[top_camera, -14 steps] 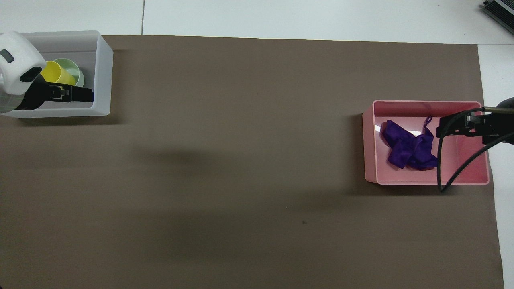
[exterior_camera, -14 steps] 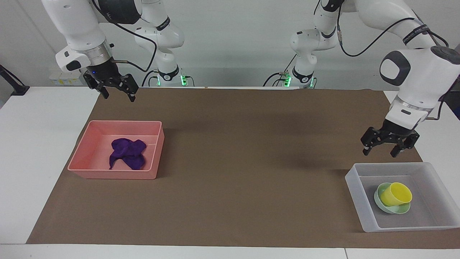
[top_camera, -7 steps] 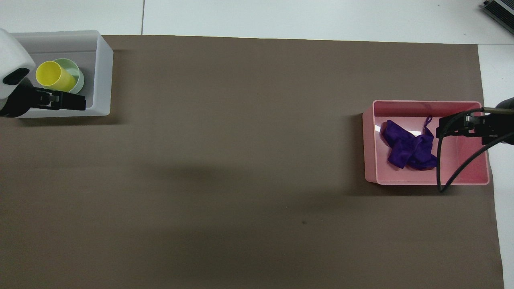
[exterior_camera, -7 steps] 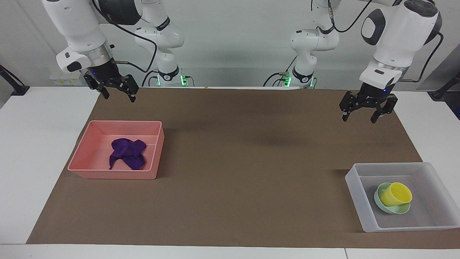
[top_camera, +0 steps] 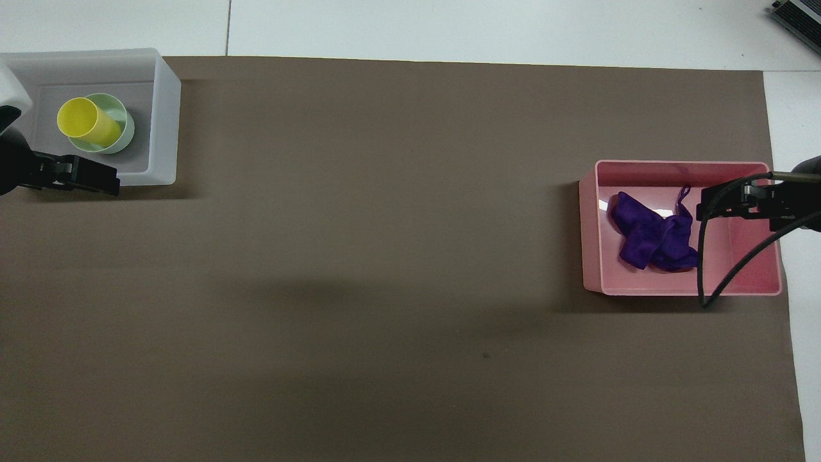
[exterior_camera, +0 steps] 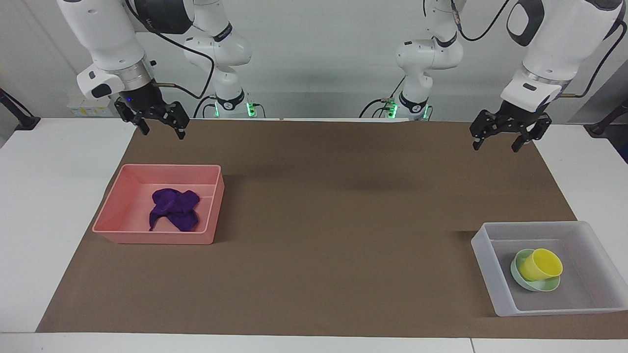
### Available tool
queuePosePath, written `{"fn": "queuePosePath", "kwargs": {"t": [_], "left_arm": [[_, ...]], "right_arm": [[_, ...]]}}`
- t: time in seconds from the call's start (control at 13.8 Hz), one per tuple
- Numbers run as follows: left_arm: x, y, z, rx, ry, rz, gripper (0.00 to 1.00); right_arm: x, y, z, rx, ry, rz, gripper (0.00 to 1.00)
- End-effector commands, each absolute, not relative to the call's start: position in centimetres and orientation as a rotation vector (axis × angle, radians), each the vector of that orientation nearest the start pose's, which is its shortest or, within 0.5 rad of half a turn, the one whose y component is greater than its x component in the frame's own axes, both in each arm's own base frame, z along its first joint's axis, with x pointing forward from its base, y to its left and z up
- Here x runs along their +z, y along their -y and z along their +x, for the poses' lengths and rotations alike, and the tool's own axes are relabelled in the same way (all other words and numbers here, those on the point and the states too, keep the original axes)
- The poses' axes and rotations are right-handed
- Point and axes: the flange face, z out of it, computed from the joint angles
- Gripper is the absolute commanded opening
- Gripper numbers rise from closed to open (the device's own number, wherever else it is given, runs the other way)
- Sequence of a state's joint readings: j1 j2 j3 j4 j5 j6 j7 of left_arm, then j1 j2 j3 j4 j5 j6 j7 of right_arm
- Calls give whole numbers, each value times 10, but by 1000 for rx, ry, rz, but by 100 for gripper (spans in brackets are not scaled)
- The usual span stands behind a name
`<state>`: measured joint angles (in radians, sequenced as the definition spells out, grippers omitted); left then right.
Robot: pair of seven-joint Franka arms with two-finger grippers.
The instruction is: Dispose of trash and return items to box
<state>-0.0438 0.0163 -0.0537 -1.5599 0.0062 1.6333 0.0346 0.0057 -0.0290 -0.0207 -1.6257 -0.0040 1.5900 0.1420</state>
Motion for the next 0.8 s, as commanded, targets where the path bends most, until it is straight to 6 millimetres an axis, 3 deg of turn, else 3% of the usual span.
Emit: {"fn": "queuePosePath", "kwargs": {"t": [0.0,0.72], "left_arm": [[630,45,556,-68,-159,-3121,100],[630,45,556,-61,-170,-3121,100]], "right_arm": [[616,13,542,-20,-219,-3139,100],[616,13,542,-20,-219,-3139,100]]}}
